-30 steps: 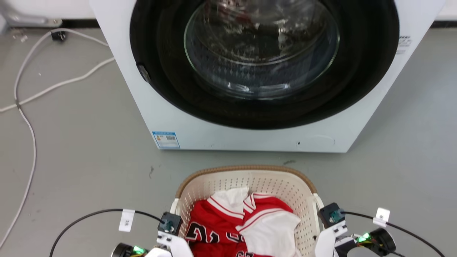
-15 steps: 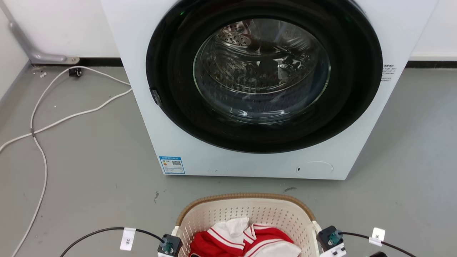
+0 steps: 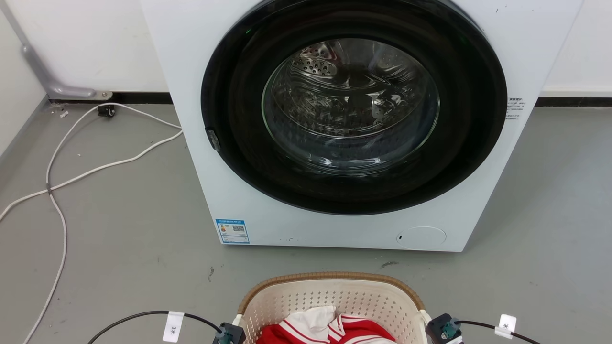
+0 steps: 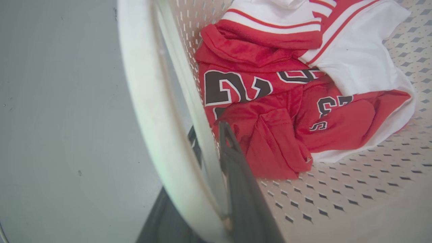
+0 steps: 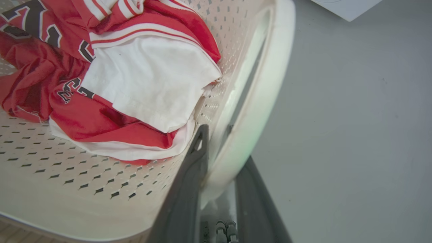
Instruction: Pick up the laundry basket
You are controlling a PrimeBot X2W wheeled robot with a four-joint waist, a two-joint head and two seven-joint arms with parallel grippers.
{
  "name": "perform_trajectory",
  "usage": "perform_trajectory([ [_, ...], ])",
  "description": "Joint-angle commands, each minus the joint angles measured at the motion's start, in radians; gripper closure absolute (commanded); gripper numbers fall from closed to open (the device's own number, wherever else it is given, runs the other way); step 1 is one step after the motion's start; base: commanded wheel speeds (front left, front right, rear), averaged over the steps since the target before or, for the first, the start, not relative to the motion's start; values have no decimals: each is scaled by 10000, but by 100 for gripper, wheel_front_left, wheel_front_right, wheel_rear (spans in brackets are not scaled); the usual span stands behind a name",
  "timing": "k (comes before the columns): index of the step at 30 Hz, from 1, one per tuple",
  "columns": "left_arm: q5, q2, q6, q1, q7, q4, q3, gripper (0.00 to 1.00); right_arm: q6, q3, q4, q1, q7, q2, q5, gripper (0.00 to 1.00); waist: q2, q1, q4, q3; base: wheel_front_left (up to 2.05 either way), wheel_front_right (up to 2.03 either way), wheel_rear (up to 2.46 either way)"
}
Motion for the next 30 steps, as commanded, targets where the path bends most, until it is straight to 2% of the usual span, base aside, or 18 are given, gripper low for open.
perform_trajectory([
  [1,12,-15,-139,42,-7,-112,-97,100,-3,117,-30,71,43,-126,-30,100,-1,1,5,-3,0,0,0],
  [30,-1329,180,-140,-334,-290,87,-1391,100,-3,1338,17,-174,-107,-348,1177,100,-1,1,73,55,0,0,0],
])
